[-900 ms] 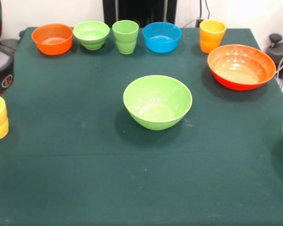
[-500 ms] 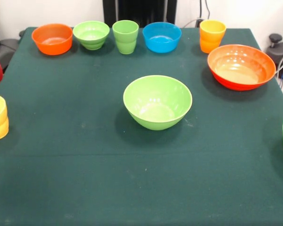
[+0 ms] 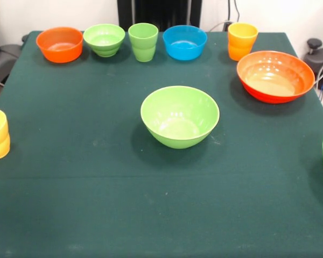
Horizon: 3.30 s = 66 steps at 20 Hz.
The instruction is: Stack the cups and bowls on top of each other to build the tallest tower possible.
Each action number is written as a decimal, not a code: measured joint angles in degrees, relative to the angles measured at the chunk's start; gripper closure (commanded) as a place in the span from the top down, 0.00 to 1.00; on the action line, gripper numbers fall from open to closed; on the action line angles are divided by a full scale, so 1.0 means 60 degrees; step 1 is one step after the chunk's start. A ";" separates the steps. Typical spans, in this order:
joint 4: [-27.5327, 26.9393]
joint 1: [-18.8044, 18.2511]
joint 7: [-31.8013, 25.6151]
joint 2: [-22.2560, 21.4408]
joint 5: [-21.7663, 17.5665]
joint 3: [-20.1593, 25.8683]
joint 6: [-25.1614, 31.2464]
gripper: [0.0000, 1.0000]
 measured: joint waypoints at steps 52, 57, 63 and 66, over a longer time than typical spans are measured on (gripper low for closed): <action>-0.0715 0.0217 0.0461 0.1469 0.0301 0.0518 0.0105 0.00; -0.0665 0.0407 0.0810 0.0854 0.0301 0.0438 0.0699 0.00; -0.0560 0.0681 0.0924 0.0062 0.0293 0.0381 0.1120 0.00; -0.0286 0.0777 0.0924 -0.0404 0.0140 0.0367 0.1130 0.00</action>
